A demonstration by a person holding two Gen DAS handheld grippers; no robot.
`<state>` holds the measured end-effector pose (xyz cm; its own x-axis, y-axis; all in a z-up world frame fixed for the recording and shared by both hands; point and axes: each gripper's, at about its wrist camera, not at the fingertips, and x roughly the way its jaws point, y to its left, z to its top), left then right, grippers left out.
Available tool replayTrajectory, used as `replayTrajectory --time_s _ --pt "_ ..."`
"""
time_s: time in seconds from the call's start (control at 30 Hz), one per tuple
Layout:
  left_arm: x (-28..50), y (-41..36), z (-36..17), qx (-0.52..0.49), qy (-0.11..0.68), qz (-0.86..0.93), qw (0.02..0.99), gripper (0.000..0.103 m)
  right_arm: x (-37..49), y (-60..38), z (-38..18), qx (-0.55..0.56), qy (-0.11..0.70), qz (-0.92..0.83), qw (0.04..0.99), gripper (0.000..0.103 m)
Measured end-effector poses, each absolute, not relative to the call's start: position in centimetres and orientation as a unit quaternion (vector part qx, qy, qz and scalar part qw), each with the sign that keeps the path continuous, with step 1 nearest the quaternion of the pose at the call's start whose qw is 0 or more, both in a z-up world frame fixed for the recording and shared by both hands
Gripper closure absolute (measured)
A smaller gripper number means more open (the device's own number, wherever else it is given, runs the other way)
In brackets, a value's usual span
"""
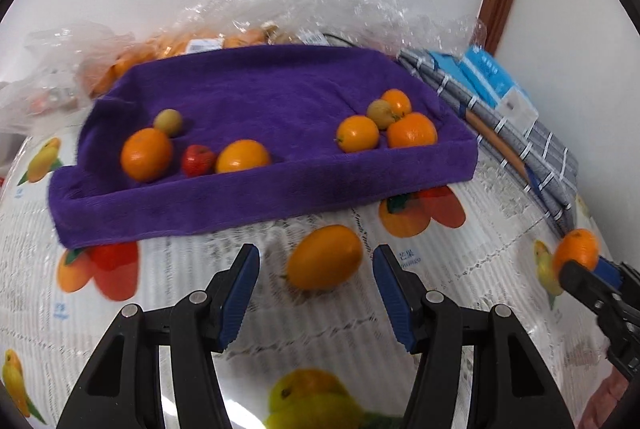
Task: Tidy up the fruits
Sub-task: 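Grasp an orange with the right tool while the left tool grasps an oval orange fruit, then lower both held fruits onto the purple towel and open both tools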
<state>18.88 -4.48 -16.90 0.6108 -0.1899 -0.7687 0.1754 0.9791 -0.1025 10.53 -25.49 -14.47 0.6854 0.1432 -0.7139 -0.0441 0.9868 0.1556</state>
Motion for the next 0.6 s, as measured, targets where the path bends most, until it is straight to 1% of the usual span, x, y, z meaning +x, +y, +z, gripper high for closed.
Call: replayTrajectory --time_s 0.03,0.07,0.1,0.4,0.6 --pt "19.1 -4.7 -17.2 -0.004 0.432 -0.101 0.896 0.047 10.6 -25.7 -14.6 0.066 0.394 0.052 0.915 0.061" --pt "19.3 -5.0 -17.5 0.002 0.435 -0.100 0.895 0.057 10.7 -25.8 -14.7 0.069 0.396 0.052 0.914 0.061" --pt "19.3 -5.2 -17.7 0.010 0.434 -0.094 0.896 0.060 10.8 -25.8 -14.8 0.071 0.397 0.051 0.914 0.061" --pt "18.3 -3.8 -16.8 0.003 0.418 -0.104 0.902 0.062 12.0 -24.8 -15.1 0.072 0.402 0.057 0.911 0.061" --pt "19.2 -0.2 -13.9 -0.044 0.397 -0.089 0.912 0.062 14.6 -23.3 -13.7 0.053 0.390 0.071 0.917 0.061"
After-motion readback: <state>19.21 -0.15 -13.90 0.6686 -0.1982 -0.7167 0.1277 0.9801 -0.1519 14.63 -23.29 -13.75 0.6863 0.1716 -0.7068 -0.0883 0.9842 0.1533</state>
